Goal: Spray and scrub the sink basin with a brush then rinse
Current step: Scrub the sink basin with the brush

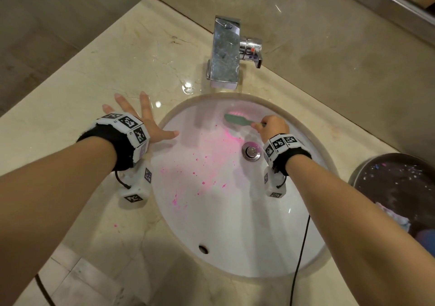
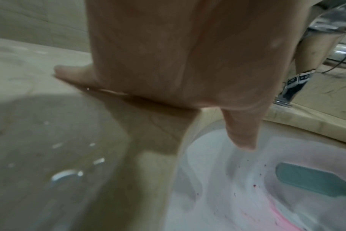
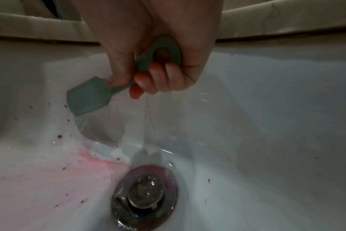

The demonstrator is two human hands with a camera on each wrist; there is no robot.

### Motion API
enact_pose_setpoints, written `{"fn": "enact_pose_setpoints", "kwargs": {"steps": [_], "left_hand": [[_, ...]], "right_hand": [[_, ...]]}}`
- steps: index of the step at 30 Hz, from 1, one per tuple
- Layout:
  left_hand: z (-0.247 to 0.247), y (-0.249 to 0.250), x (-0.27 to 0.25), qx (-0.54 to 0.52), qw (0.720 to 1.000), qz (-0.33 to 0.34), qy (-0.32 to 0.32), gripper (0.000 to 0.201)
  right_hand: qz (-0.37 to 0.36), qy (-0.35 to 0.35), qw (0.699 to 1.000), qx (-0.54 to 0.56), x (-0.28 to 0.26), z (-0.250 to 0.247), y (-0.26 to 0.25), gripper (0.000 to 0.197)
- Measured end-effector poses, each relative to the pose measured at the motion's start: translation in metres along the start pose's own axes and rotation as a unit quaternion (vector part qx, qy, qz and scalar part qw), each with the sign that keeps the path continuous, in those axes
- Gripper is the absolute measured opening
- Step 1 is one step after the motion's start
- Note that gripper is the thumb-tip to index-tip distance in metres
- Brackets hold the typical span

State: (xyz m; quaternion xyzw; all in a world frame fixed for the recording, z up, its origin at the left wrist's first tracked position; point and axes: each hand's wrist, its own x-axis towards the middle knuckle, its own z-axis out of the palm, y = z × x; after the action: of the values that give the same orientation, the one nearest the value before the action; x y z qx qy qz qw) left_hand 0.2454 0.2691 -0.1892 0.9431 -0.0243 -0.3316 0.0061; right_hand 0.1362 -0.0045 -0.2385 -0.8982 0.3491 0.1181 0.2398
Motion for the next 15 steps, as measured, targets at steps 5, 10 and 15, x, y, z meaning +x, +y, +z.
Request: {"fn": "enact_pose_setpoints", "kwargs": {"steps": [5, 10, 15], "left_hand": [[0.0, 0.0, 0.0, 0.001, 1.0, -0.002, 0.0, 0.126], [-0.001, 0.001, -0.002, 0.001, 1.0, -0.004, -0.004, 0.125], [-0.002, 0.001, -0.002, 0.001, 1.0, -0.005, -0.007, 0.125]], "right_hand": [[-0.067, 0.038, 0.995, 0.06, -0.001, -0.001, -0.012, 0.034], [-0.014, -0.015, 1.0, -0.014, 0.004, -0.003, -0.014, 0.034], [-0.066, 0.015, 0.997, 0.046, 0.003, 0.002, -0.019, 0.037]]}}
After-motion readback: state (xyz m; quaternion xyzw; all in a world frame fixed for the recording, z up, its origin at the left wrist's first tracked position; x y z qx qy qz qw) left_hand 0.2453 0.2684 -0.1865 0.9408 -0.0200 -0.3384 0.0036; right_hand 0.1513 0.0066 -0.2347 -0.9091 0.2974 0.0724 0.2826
